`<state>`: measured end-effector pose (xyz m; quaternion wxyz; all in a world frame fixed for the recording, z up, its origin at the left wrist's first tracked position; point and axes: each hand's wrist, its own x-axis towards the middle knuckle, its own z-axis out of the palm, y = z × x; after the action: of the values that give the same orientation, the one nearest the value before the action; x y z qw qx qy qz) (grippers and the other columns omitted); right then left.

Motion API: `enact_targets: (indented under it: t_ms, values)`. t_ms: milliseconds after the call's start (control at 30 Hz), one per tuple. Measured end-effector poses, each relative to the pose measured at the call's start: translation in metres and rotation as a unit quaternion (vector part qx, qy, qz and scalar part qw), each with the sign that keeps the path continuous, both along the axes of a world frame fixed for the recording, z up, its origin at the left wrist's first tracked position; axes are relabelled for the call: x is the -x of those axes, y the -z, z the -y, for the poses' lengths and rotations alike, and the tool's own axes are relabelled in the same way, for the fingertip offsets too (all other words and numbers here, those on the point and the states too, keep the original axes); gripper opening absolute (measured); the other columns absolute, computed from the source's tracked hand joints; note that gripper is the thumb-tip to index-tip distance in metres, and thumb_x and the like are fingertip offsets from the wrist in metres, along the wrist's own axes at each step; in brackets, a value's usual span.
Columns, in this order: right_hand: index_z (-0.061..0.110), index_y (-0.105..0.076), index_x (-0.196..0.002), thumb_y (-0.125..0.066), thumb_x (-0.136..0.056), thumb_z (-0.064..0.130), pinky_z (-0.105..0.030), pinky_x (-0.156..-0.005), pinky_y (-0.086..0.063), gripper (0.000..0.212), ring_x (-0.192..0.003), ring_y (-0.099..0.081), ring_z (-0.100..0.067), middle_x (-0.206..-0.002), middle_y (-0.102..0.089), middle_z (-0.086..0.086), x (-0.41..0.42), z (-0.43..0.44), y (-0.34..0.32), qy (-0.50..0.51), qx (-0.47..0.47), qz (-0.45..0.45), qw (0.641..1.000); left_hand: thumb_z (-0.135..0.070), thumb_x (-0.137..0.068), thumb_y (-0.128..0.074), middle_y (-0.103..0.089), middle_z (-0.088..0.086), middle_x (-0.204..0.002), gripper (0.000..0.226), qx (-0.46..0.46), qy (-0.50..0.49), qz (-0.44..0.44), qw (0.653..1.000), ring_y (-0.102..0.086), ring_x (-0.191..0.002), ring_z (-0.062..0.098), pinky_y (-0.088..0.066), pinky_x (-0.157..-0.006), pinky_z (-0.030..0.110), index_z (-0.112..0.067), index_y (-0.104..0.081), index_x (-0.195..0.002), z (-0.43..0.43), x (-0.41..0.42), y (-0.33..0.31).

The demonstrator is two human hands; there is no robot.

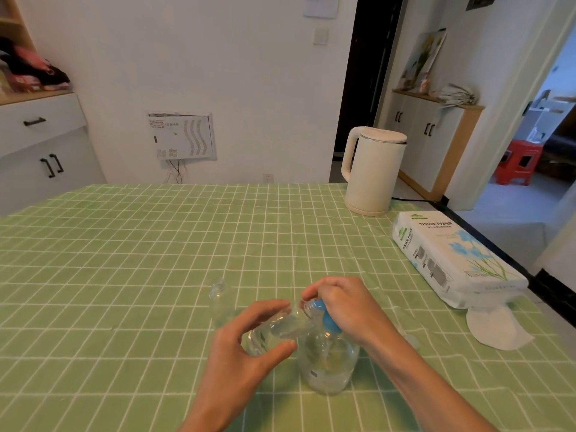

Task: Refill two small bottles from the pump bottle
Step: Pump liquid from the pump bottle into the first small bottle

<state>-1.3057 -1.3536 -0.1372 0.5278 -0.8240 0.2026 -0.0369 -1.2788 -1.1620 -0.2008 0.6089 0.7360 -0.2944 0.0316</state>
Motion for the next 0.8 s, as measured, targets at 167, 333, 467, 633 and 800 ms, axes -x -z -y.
enact_targets:
  t_ms: [167,333,467,633,800]
  values:
    - [0.027,-0.083,-0.078,-0.055,-0.095,0.019,-0.024,-0.078,-0.050,0.034,-0.093,-0.070,-0.002,-0.088,-0.079,0.017,-0.001,0.004,-0.008,0.008,0.015,0.000,1.000,-0.029,-0.071,-0.087,-0.079,-0.017,-0.116,0.050,0.005,0.000,0.006,1.000,-0.072,-0.113,0.004,-0.050,-0.098,0.011,-0.044,-0.073,-0.117,-0.001,0.000,-0.004]
    - [0.029,-0.083,-0.078,-0.053,-0.095,0.020,-0.024,-0.075,-0.050,0.036,-0.092,-0.072,-0.006,-0.088,-0.079,0.013,-0.001,0.005,-0.007,0.006,0.022,0.000,1.000,-0.023,-0.071,-0.088,-0.079,-0.016,-0.116,0.051,0.006,-0.001,0.002,1.000,-0.073,-0.113,0.006,-0.050,-0.099,0.012,-0.043,-0.074,-0.116,-0.001,0.001,-0.005]
    - [0.023,-0.084,-0.081,-0.049,-0.096,0.013,-0.023,-0.079,-0.049,0.039,-0.098,-0.070,-0.003,-0.094,-0.081,0.012,-0.001,0.002,-0.002,0.002,0.007,0.021,1.000,-0.017,-0.073,-0.090,-0.079,-0.016,-0.117,0.053,-0.005,-0.003,0.005,1.000,-0.072,-0.115,0.007,-0.050,-0.100,0.013,-0.042,-0.074,-0.118,-0.001,0.001,-0.003]
    - [0.022,-0.083,-0.085,-0.047,-0.100,0.010,-0.020,-0.082,-0.048,0.041,-0.101,-0.070,0.000,-0.097,-0.080,0.013,0.000,0.000,0.005,-0.015,0.000,0.023,1.000,-0.006,-0.074,-0.093,-0.079,-0.019,-0.115,0.056,-0.025,-0.015,0.003,1.000,-0.072,-0.113,0.005,-0.051,-0.099,0.014,-0.036,-0.076,-0.117,-0.002,0.001,0.002]
    - [0.023,-0.083,-0.085,-0.054,-0.100,0.021,-0.022,-0.083,-0.049,0.033,-0.101,-0.071,-0.001,-0.096,-0.081,0.013,0.000,0.003,0.000,-0.005,-0.004,0.020,1.000,-0.007,-0.074,-0.093,-0.078,-0.019,-0.117,0.057,-0.015,-0.015,0.002,1.000,-0.071,-0.115,0.003,-0.049,-0.099,0.011,-0.040,-0.075,-0.117,-0.002,0.003,-0.002]
